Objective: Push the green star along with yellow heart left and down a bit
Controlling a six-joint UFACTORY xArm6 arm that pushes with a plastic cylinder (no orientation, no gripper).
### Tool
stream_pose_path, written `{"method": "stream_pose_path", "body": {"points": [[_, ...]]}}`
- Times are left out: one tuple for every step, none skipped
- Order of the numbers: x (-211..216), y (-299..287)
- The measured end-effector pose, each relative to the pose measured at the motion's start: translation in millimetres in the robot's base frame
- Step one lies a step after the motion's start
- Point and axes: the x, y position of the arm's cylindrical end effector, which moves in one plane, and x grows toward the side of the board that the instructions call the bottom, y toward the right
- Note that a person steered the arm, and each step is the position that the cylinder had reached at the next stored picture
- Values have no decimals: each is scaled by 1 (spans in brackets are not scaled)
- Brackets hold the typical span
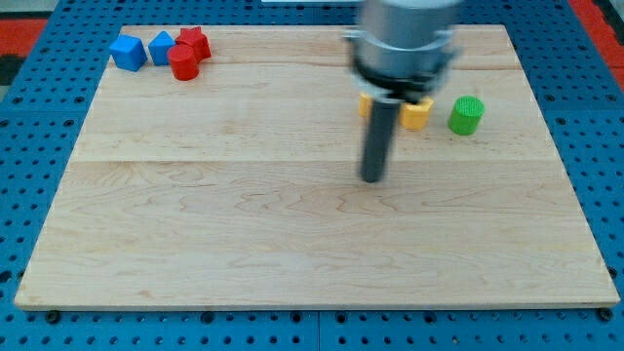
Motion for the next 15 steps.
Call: {"method": "stream_pose_path", "body": {"points": [[-61,-89],[-117,-104],[-168,-27],[-195,48],[-193,140],[-177,196],[-155,194],[-144,168],[-132,136],[-130,92],[-132,62],[-144,54],[-144,24],[-139,2],[-127,-26]]}}
